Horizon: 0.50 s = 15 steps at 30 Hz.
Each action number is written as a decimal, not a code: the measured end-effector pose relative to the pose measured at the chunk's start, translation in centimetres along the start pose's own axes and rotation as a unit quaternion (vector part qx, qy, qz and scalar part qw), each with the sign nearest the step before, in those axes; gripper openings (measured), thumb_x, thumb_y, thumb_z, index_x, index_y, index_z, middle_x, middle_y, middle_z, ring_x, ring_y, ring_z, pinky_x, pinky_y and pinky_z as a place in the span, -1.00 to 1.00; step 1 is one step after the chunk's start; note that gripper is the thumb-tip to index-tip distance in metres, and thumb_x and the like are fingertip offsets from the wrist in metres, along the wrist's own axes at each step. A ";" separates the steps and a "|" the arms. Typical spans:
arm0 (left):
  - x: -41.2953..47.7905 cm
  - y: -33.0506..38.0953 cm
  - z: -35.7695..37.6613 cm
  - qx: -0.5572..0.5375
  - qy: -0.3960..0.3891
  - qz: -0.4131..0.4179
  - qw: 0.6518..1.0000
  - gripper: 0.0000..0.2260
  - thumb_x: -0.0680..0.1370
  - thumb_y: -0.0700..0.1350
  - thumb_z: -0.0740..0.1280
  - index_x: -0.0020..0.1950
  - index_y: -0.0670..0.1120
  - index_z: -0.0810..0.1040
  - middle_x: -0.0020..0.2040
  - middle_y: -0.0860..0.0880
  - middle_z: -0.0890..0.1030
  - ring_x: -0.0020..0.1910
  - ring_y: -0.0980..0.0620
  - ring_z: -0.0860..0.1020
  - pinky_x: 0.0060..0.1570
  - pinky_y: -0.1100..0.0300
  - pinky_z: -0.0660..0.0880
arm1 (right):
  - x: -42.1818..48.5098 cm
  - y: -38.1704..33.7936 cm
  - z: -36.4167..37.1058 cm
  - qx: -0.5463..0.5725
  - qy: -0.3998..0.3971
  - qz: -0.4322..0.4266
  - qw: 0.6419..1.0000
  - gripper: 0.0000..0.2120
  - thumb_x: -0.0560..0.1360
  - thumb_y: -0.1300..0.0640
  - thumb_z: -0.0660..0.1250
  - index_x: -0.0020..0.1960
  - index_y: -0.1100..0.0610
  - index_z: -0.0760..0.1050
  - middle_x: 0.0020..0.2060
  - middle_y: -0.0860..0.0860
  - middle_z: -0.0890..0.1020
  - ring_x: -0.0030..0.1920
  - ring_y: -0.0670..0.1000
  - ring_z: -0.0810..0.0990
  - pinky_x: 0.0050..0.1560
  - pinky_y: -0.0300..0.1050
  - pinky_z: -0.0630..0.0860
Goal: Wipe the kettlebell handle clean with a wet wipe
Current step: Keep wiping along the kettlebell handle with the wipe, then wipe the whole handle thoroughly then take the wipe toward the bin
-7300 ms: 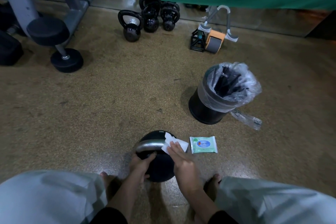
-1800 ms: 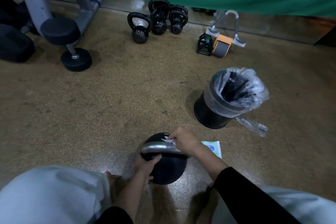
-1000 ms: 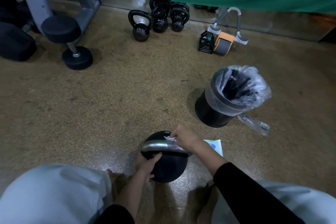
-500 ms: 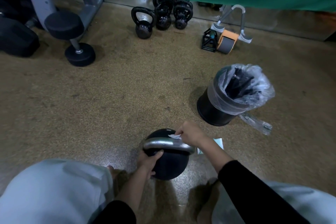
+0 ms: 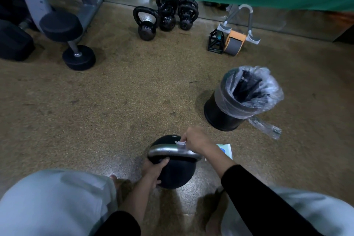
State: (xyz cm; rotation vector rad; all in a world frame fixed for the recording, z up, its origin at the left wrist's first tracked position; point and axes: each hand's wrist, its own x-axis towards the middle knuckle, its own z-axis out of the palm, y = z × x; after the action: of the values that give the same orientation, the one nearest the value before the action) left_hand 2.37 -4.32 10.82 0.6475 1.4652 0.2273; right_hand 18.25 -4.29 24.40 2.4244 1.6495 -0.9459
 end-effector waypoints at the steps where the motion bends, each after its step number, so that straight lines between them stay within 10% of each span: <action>1: 0.0 0.0 0.0 0.002 0.001 0.003 1.000 -0.44 0.40 -0.04 0.54 0.33 -0.06 0.40 0.30 -0.13 0.50 0.26 -0.22 0.45 -0.10 -0.09 0.49 | 0.0 -0.3 0.1 0.000 0.003 -0.001 1.000 -0.77 0.50 0.24 0.29 0.07 0.07 0.66 0.07 0.10 0.65 0.11 0.10 0.59 0.12 -0.16 0.49; 15: 0.0 0.1 0.0 0.011 0.007 0.007 1.000 -0.40 0.40 -0.05 0.55 0.36 -0.01 0.37 0.33 -0.11 0.48 0.29 -0.22 0.44 -0.13 -0.09 0.52 | -1.4 0.0 2.5 0.006 0.047 0.001 0.999 -0.69 0.43 0.24 0.29 0.07 -0.05 0.63 -0.05 0.09 0.66 -0.01 0.14 0.62 0.03 -0.10 0.55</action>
State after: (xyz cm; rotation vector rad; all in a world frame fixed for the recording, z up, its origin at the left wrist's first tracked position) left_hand 2.37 -4.21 10.92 0.6759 1.4798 0.2272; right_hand 16.80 -6.42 23.14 2.5133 1.6750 -0.8561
